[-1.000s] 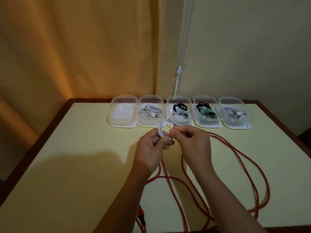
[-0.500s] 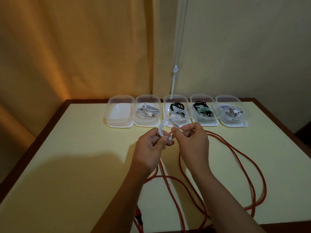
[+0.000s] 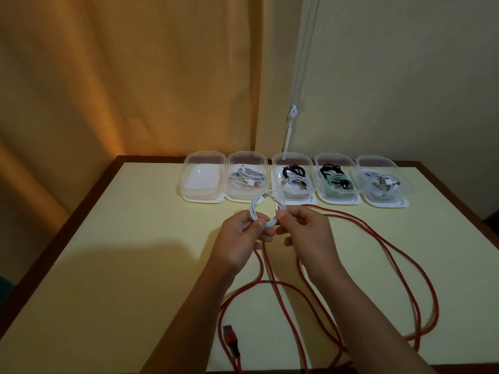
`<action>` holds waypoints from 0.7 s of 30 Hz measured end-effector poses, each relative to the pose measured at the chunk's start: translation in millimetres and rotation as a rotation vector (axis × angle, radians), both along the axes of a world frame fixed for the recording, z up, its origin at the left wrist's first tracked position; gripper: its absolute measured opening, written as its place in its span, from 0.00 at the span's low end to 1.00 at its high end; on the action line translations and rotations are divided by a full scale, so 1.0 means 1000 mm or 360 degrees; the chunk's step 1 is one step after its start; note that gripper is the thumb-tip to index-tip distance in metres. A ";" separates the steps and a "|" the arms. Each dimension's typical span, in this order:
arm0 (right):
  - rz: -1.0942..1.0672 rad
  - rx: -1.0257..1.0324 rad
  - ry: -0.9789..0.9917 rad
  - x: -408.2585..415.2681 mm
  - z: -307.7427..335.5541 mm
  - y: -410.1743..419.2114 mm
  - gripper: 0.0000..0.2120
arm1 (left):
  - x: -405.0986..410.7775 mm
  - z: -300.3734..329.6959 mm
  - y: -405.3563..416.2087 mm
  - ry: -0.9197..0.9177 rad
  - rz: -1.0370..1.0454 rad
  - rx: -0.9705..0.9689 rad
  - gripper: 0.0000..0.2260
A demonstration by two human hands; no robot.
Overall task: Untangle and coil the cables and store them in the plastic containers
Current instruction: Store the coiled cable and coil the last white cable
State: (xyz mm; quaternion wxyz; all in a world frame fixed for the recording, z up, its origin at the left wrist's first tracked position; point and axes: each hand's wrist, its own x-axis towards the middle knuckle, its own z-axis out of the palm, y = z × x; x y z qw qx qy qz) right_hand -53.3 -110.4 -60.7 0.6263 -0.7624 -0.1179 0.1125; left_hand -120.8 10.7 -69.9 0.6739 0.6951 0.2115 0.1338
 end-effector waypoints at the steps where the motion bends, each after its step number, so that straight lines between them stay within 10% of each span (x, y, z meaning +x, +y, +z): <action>1: 0.0003 -0.0002 0.0020 0.000 -0.001 0.001 0.05 | -0.001 -0.001 0.002 0.0019 -0.0008 0.0022 0.07; 21: 0.0075 -0.0313 -0.0351 0.060 0.012 0.167 0.04 | -0.044 -0.022 0.093 0.0384 0.0586 0.0577 0.09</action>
